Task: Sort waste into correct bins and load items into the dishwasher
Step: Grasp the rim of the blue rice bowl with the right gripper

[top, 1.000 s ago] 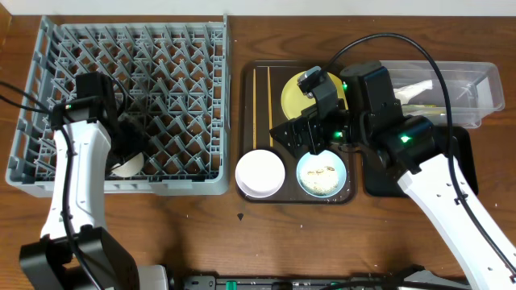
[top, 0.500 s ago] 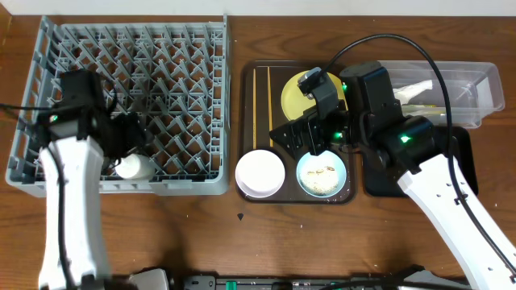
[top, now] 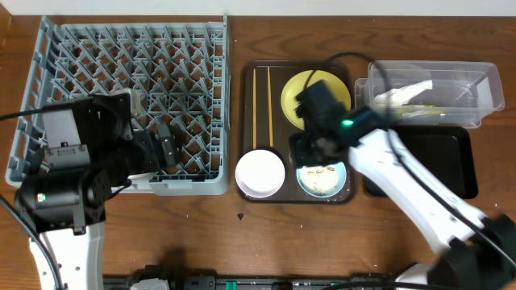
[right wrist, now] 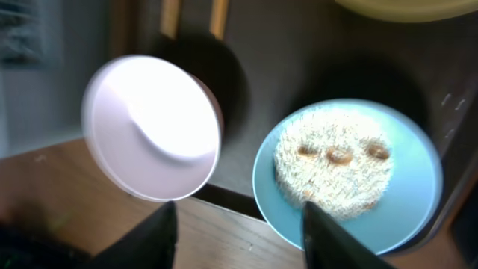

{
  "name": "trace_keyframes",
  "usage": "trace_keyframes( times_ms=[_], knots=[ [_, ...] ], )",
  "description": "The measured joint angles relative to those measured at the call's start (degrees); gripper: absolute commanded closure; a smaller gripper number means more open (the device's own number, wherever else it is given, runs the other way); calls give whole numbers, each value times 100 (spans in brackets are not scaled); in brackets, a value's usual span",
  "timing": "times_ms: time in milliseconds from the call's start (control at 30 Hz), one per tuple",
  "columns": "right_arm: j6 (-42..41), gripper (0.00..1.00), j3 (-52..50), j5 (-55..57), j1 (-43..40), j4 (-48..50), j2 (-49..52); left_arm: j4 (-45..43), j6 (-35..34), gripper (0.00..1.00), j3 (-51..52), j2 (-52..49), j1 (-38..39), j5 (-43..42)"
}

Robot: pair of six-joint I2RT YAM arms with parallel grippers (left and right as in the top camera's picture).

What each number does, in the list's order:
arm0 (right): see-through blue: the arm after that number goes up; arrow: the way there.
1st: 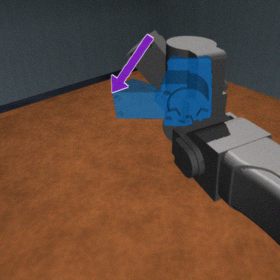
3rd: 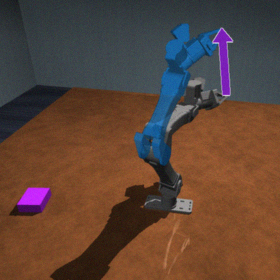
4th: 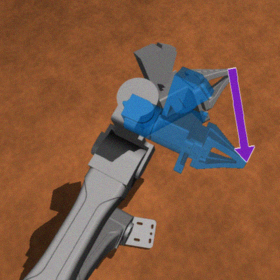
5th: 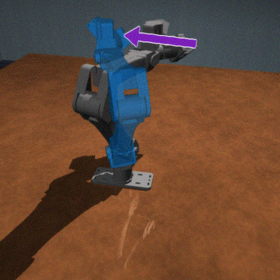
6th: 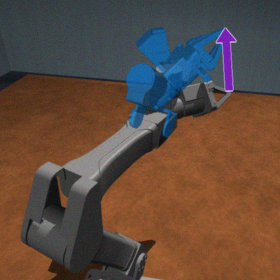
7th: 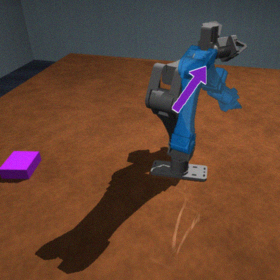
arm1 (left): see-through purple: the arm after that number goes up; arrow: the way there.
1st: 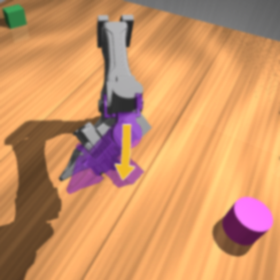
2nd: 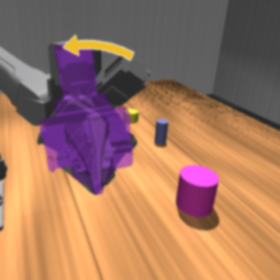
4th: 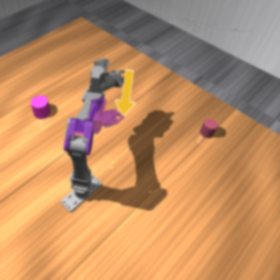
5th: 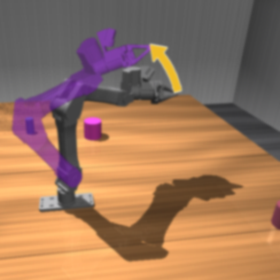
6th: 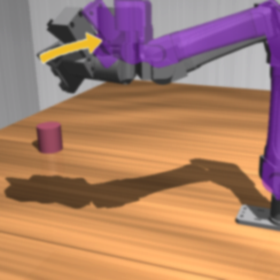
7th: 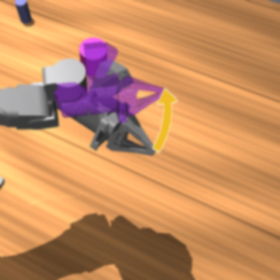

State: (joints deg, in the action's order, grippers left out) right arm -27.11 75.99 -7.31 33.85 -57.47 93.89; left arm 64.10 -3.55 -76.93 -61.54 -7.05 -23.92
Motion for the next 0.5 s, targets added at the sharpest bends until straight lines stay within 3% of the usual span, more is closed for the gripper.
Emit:
trace_keyframes(
  times_ms=[267, 300, 433, 500],
  knots=[
    [-850, 60, 2, 459, 212, -11, 1126, 20, 63, 9, 0, 9, 4, -17],
    [-901, 63, 0, 481, 212, 11, 1228, 20, 63, 9, 0, 9, 4, -17],
    [-1036, 95, 0, 540, 212, 219, 1499, 22, 63, 9, 0, 9, 4, -17],
    [-1147, 95, 0, 564, 212, 302, 1574, 20, 63, 9, 0, 7, 4, -17]
  ],
)
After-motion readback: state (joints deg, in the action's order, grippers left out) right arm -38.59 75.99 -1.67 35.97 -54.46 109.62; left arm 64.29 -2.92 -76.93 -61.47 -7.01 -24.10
